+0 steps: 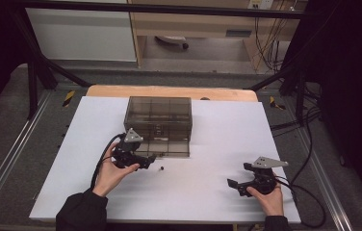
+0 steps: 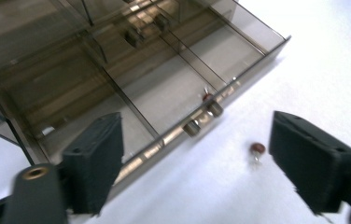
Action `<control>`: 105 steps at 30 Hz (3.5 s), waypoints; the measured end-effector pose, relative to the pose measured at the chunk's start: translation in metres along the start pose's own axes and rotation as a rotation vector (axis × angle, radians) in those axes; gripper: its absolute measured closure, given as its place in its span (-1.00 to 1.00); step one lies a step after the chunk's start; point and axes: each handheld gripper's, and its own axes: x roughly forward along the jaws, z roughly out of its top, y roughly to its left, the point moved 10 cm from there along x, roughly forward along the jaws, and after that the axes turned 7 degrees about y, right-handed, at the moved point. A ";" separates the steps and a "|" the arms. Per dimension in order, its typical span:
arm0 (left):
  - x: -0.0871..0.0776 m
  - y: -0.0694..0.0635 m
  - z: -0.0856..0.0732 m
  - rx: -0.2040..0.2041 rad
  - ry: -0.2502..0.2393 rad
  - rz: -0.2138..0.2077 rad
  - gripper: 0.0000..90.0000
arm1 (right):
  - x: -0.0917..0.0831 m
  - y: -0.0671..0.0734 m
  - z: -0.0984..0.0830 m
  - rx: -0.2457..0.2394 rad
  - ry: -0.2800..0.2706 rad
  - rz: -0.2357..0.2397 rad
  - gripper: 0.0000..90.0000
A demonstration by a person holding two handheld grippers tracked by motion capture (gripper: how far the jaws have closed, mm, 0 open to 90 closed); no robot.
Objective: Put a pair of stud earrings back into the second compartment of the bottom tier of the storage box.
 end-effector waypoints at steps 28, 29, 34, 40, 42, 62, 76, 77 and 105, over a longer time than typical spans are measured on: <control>0.021 -0.044 -0.009 0.079 0.029 -0.062 -0.15 | 0.000 0.000 0.000 0.004 -0.001 0.001 -0.99; 0.022 -0.044 -0.010 0.075 0.035 -0.072 -0.15 | 0.000 0.000 0.000 0.004 -0.001 0.001 -0.99; 0.030 -0.044 -0.014 0.076 0.061 -0.059 0.09 | 0.000 0.000 0.000 -0.001 0.001 0.000 -0.99; 0.038 -0.045 -0.018 0.077 0.079 -0.065 0.29 | 0.001 0.000 0.000 0.001 0.004 0.002 -0.99; 0.040 -0.044 -0.018 0.074 0.080 -0.059 0.36 | 0.001 0.000 -0.001 0.001 0.005 0.001 -0.99; 0.047 -0.047 -0.021 0.089 0.079 -0.061 0.75 | 0.000 0.000 0.000 0.000 0.004 0.001 -0.99; 0.047 -0.047 -0.022 0.091 0.082 -0.062 0.76 | 0.001 0.000 -0.001 0.003 0.007 0.001 -0.99; 0.047 -0.047 -0.022 0.091 0.082 -0.062 0.76 | 0.001 0.000 -0.001 -0.002 0.009 0.000 -0.99; 0.028 -0.048 -0.016 0.079 0.062 -0.096 0.76 | 0.001 0.000 -0.001 -0.002 0.005 0.001 -0.99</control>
